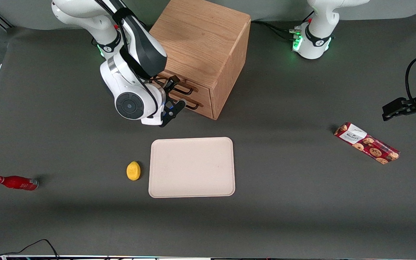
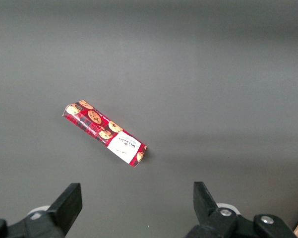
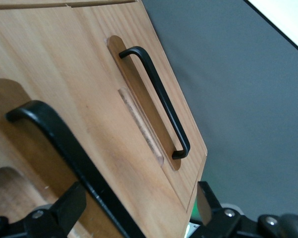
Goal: Open upper drawer
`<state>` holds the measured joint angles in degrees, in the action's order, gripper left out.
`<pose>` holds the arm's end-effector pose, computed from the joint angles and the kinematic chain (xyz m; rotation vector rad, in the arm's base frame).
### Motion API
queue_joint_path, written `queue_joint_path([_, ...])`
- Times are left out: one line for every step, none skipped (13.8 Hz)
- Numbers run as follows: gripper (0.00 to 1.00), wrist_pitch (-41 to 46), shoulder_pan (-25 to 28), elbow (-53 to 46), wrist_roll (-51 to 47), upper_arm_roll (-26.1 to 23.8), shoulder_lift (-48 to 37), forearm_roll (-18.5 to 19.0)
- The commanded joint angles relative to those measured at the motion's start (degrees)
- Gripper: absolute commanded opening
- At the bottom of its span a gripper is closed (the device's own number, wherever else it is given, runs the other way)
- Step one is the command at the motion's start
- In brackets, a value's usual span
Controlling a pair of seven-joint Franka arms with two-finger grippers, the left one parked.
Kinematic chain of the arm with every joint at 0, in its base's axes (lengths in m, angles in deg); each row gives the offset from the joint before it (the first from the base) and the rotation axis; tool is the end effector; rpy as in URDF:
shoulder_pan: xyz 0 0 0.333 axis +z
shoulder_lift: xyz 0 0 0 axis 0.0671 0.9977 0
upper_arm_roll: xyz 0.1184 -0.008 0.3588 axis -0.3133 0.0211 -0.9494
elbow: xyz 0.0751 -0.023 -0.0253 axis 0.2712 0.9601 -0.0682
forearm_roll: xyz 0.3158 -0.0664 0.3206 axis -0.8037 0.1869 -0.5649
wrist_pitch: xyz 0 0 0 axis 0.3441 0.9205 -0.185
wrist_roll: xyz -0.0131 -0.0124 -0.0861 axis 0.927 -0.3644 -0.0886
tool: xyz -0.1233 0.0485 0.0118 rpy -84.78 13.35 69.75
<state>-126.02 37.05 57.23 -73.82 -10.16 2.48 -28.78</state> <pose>0.5438 0.3844 0.3863 -2.6020 -0.9535 0.8025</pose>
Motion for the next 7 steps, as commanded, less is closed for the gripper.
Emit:
queue_joint_path([1.00,-1.3,0.1,1.1,2.3,0.1,0.6,-1.5])
queue_joint_path([1.00,-1.5,-0.4,1.1,2.7,0.1,0.8,-1.4])
queue_joint_path([1.00,-1.6,-0.5,1.1,2.8,0.1,1.0,-1.4])
queue_joint_path([1.00,-1.6,-0.6,1.2,2.9,0.1,1.1,-1.3])
queue_joint_path([1.00,-1.7,-0.7,1.1,2.9,0.1,1.1,-1.3])
queue_joint_path([1.00,-1.8,-0.7,1.1,2.9,0.1,1.3,-1.2])
queue_joint_path([1.00,-2.5,-0.7,1.1,2.9,0.1,1.4,-0.9])
